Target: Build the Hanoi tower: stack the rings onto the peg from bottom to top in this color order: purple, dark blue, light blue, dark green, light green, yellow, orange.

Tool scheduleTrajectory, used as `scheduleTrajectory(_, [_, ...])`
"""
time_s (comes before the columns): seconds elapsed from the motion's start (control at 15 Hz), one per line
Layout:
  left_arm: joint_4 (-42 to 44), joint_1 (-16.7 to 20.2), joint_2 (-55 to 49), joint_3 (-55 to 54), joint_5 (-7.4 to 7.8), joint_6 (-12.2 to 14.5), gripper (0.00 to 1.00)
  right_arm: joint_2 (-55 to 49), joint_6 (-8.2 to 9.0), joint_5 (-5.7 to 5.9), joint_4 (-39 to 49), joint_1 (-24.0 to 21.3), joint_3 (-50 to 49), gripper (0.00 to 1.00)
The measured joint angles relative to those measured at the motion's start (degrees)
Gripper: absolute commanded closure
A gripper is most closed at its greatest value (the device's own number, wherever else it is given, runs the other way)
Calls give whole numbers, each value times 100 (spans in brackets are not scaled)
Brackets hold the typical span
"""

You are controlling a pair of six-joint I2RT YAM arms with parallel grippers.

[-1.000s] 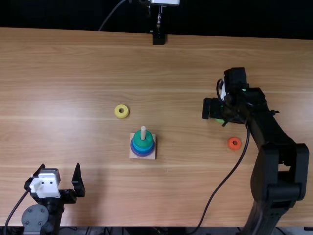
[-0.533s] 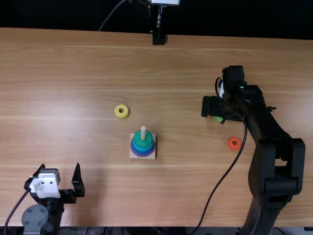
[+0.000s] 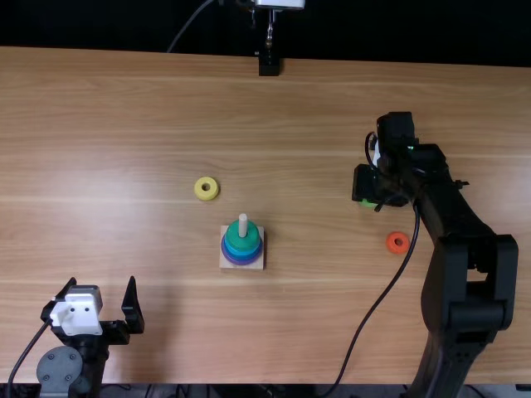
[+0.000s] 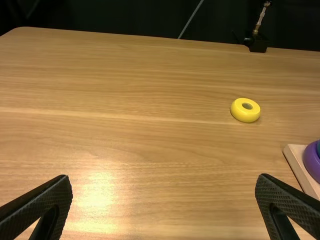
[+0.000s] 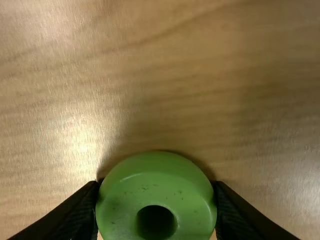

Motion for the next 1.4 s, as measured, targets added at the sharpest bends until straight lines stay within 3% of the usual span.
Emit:
scheduleTrajectory(0.33, [-2,0,0,0,-2,0,0,0,-9,2,-1458,33,332,97])
scheduleTrajectory(0.53, [0,-2,0,0,-2,-4,0,-184,-11,2,-2074,280,577,97])
scheduleTrajectory(0.93, [0,0,0,0,0,0,0,-1373,-26,2,-2490,1471,1139,96])
scheduleTrajectory(1.2, [0,0,0,0,-2,-2,0,-1517,-24,0,-3150,2476,1733,96])
scheduleTrajectory(1.4, [-2,0,0,0,0,0,0,-1519,-20,0,-3480,2964,2369,96])
